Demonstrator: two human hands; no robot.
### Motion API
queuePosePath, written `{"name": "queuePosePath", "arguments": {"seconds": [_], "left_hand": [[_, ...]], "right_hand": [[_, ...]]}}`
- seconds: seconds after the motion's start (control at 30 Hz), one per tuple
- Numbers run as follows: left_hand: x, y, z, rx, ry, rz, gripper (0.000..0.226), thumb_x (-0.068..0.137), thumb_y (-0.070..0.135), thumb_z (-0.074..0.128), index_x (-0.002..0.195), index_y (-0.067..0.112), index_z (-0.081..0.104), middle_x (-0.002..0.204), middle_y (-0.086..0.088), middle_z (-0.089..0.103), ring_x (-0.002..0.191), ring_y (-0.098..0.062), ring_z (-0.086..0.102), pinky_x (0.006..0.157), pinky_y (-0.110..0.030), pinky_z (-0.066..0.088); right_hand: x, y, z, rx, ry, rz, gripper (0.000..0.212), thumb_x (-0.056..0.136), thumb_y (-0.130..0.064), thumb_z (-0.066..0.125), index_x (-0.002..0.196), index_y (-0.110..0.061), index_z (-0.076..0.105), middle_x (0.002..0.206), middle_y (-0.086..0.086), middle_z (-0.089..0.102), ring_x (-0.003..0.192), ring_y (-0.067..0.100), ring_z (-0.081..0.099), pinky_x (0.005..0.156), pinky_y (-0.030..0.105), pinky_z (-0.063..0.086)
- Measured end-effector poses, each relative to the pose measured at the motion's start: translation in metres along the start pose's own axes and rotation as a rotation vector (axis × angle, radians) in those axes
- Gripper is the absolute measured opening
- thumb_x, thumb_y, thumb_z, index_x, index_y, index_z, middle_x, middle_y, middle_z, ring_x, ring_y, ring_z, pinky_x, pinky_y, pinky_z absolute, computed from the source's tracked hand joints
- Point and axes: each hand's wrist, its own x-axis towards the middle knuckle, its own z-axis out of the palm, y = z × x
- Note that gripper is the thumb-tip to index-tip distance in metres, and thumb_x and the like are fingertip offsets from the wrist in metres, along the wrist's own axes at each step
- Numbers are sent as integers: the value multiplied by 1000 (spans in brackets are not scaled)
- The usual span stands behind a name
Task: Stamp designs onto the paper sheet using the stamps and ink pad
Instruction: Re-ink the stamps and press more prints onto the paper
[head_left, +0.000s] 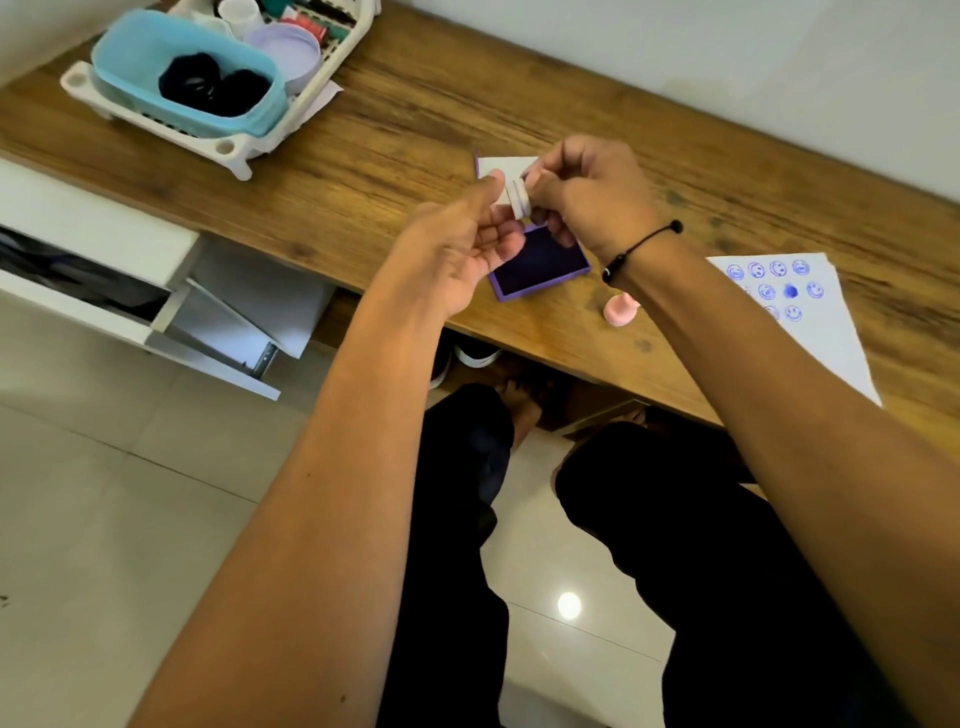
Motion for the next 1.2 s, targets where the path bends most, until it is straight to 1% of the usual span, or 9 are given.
{"name": "queuePosePath", "arguments": {"seconds": [0.23,0.43,0.63,0.7,0.77,0.83,0.9,1.03,1.2], "left_hand": [[2,-1,0,36,-9,-21,17,87,6,60,70,3,57,68,-10,53,57,-14,50,44,-14,47],[2,2,-3,-67,-81,-133,12,87,5,57,75,3,58,71,-12,57,61,-14,51,47,-14,49],[3,4,-11,-184,-47,-184,10,87,5,58,79,0,54,72,-14,52,62,-17,49,42,-16,49],[4,6,-15,-167,-5,-133,12,86,5,62,75,2,56,68,-11,57,63,-16,52,47,-17,51],[5,7,-18,-165,53,-97,16,84,6,64,71,4,55,61,-9,60,64,-16,54,53,-18,51],[7,6,-18,-133,89,-88,17,85,7,63,71,5,54,66,-9,57,65,-16,54,58,-20,52],[7,3,-18,-94,98,-104,18,86,6,61,70,5,54,70,-10,54,66,-16,53,62,-21,51],[8,1,-17,-79,107,-113,17,88,8,59,71,6,53,71,-10,55,66,-17,54,62,-22,50],[8,4,-8,-50,96,-126,16,88,11,60,73,7,56,72,-8,57,65,-14,55,60,-21,51]], "right_hand": [[-4,4,1,-55,-42,-40,26,87,-10,56,65,-24,53,56,-1,55,32,-3,46,39,12,34],[-12,14,0,57,-58,-198,23,87,-7,52,74,-25,57,65,-4,58,45,-5,50,47,9,38],[-9,16,-9,172,52,-188,26,86,-3,49,74,-25,54,51,-16,61,42,-3,48,45,16,39],[-5,12,-13,-116,2,-163,23,86,-8,52,75,-27,56,64,-11,62,51,-1,52,53,20,43],[-2,12,-11,-525,-103,-137,8,86,-17,57,88,-20,64,81,1,61,71,12,55,59,22,38],[-2,14,-3,-794,-126,-152,20,87,-22,56,102,-11,64,93,10,65,88,25,58,60,26,31],[-4,18,7,-972,-130,-194,24,89,-20,51,107,-7,59,104,18,66,97,35,58,64,30,32],[-6,33,20,-1065,-147,-206,24,88,-16,50,111,-8,47,104,21,61,92,42,58,60,35,37],[-4,32,14,-1172,-222,-339,28,87,-20,47,113,-12,44,99,15,62,87,38,59,57,33,32]]}}
